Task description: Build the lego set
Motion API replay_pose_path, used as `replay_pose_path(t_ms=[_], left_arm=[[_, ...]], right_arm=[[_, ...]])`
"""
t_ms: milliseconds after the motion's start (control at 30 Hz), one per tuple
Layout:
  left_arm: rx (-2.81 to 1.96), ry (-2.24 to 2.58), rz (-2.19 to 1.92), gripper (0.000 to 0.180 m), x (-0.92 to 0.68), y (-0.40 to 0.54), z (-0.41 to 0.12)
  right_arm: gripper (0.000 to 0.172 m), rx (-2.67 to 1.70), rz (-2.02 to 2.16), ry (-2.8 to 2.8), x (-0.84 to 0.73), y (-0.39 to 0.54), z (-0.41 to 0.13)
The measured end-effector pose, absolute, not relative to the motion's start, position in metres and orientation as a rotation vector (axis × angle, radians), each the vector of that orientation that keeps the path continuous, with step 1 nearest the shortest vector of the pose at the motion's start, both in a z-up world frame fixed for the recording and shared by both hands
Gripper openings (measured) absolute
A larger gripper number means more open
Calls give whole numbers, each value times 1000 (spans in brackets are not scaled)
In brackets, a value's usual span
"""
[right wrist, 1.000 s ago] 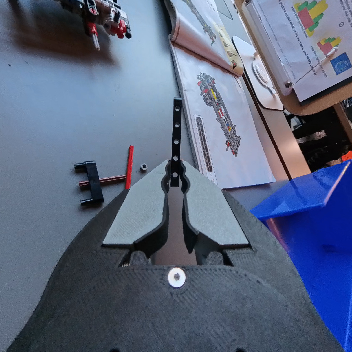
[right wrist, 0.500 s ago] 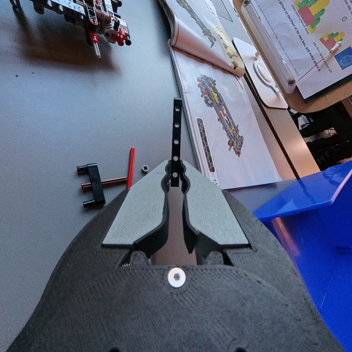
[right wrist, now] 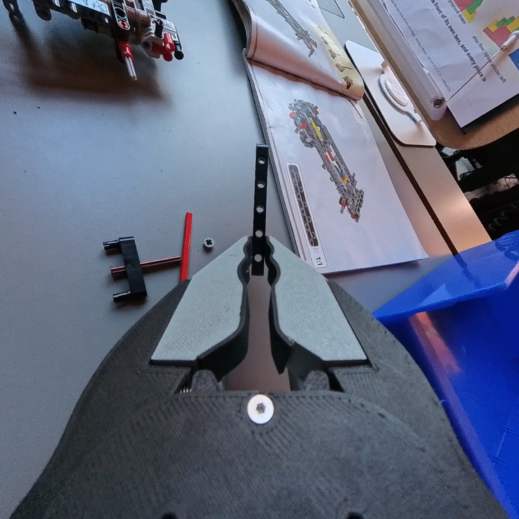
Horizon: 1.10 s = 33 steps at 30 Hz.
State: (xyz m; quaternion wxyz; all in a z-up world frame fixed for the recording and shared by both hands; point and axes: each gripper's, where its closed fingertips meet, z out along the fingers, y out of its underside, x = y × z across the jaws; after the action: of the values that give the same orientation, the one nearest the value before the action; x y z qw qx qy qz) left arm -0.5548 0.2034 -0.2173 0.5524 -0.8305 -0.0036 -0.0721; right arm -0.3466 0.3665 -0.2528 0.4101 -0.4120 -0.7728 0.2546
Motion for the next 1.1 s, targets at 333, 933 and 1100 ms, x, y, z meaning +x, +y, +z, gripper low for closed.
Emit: replay_pose_path(t_ms=[333,933,1100], left_arm=[[-1983,-3,-167,34,-554,204,-220],[-1985,-7,-145,34,-555,204,-220],[-2018,-4,-165,35,-554,205,-226]], right_arm=[[5,-1069,653,-1909,-349,376,-252],[5,-944,400,-1953,-352,374,-262],[5,-1019,540,-1897,-352,376,-252]])
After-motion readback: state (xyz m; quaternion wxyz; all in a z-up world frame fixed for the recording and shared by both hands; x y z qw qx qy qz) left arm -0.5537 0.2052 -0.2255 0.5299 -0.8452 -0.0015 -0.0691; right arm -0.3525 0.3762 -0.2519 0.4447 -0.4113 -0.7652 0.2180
